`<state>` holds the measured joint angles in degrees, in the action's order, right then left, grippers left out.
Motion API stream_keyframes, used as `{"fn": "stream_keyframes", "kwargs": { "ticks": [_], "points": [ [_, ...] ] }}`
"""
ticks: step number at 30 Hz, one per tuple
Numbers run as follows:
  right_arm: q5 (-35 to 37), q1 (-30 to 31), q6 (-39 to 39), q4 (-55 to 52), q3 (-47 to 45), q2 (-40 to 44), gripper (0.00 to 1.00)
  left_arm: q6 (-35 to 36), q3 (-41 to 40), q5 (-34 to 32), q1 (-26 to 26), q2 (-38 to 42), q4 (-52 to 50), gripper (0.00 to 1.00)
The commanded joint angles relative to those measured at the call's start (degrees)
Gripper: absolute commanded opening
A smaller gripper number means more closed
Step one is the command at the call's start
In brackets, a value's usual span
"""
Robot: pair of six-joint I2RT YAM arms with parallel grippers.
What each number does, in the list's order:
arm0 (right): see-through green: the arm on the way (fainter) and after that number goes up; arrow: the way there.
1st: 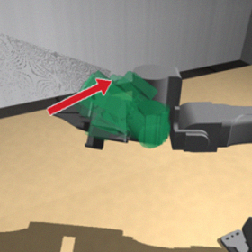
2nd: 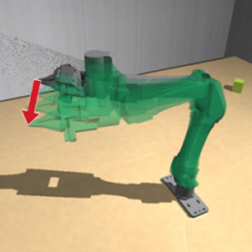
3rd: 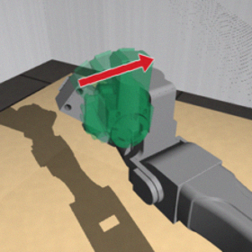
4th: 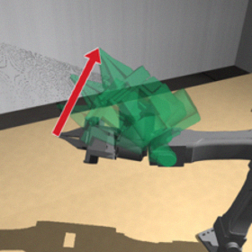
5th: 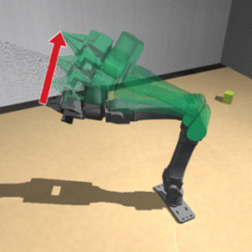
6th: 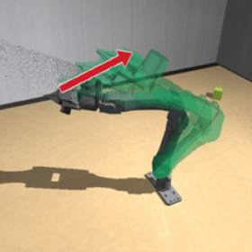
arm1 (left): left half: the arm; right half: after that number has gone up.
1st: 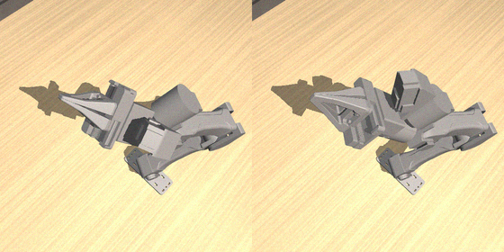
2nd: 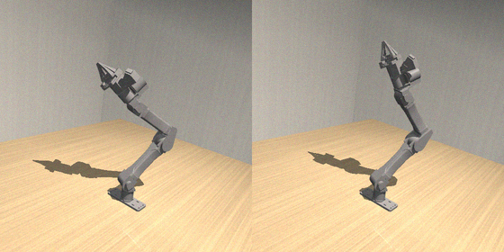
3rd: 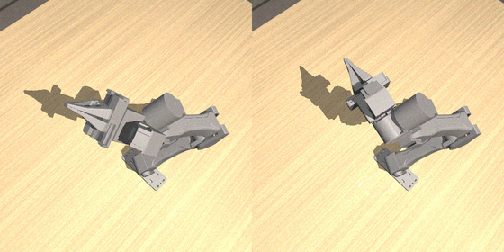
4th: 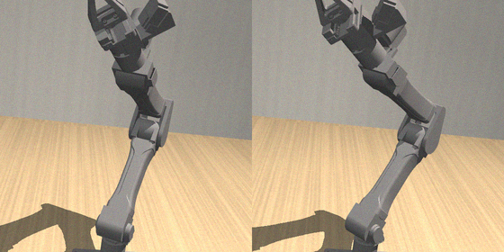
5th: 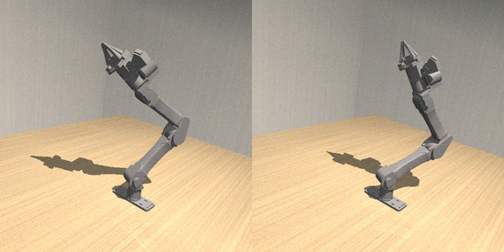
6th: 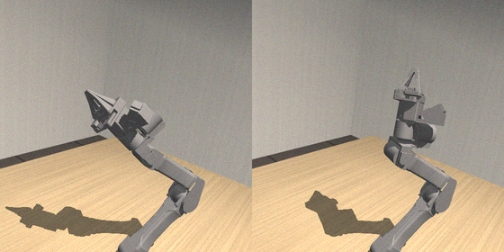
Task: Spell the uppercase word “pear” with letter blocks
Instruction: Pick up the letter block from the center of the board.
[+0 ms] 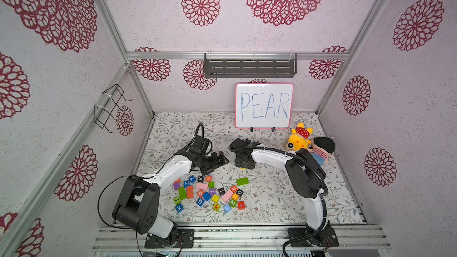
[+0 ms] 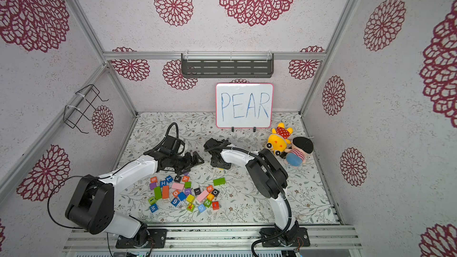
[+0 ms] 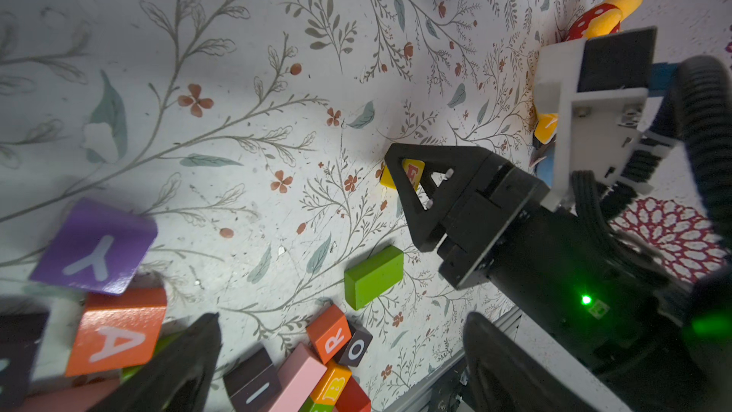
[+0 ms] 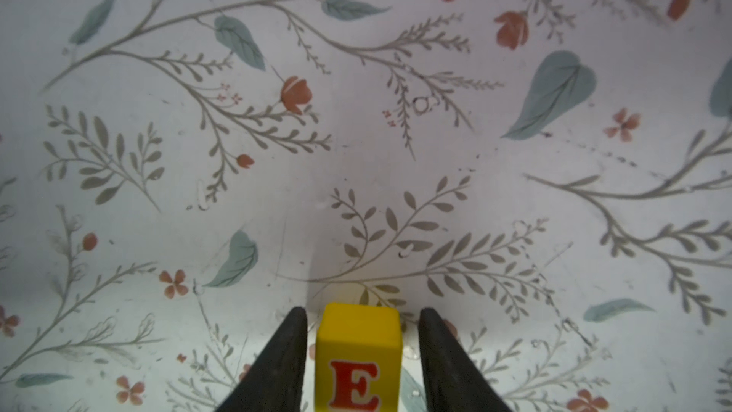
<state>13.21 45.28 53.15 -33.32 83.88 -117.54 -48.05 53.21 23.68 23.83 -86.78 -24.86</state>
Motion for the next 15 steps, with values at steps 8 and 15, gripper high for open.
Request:
{"fn": "stream_keyframes", "kwargs": {
  "ticks": [8,15],
  "points": [
    [0.0,-0.5,-0.8,-0.8,1.2,0.8,0.35,0.1,-0.6,0.6,-0.5,0.1,0.7,0.98],
    [0.6,-0.7,-2.0,-1.3,0.6,2.6,0.33,-1.3,0.1,0.2,-0.4,-1.7,2.3,0.98]
  ]
}}
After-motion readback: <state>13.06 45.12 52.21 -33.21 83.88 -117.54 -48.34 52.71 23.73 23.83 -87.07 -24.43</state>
